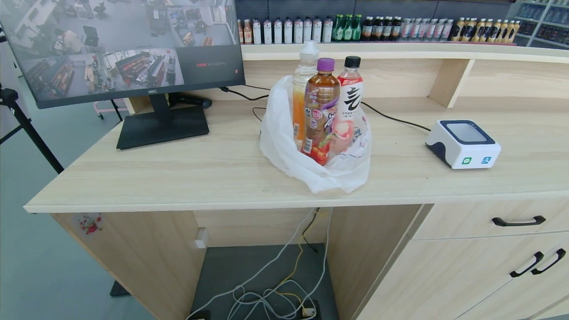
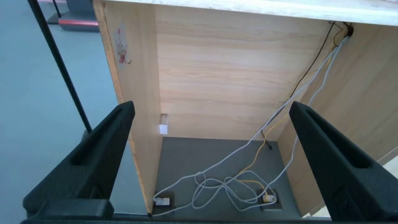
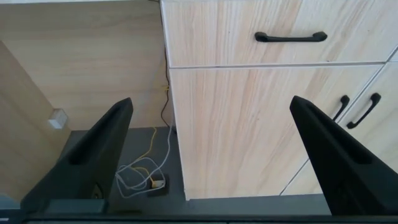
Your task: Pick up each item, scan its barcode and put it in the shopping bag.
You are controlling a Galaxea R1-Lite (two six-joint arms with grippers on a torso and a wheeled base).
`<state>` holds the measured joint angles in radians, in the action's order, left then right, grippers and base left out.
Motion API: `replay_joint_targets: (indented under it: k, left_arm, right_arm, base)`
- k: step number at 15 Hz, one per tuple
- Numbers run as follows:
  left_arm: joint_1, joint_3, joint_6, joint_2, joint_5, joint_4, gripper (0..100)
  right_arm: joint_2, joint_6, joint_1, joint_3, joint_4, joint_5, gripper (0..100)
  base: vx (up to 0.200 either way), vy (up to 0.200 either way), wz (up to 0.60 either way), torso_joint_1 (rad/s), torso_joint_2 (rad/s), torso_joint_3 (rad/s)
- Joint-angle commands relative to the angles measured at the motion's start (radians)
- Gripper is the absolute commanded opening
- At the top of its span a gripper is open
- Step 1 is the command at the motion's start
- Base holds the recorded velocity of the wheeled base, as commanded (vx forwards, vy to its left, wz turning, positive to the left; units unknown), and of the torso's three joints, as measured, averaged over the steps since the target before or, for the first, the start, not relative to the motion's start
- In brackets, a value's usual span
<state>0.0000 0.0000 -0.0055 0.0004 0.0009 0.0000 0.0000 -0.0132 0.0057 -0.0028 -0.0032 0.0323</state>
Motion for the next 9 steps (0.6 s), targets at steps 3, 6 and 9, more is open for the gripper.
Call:
replay_joint_targets:
  k: [3,6,9]
  left_arm:
    - [0.000,0.000,-0.001,0.000,0.001,0.000,100]
    - [0.000,0.000,-0.002,0.000,0.001,0.000,100]
    - [0.000,0.000,-0.005,0.000,0.001,0.000,100]
  right_arm:
    - [0.002,-0.001,0.000,0.000,0.000,0.000,100]
    - [0.002,0.002,0.000,0.000,0.000,-0.002,100]
    - [0.002,0.010,0.000,0.000,0.000,0.000,100]
  base:
    - [0.000,-0.200,0.00,0.004,0.00,0.002]
    - [0.000,-0.200,0.00,0.011,0.01,0.001]
    - [0.000,-0.200,0.00,0.002,0.00,0.004]
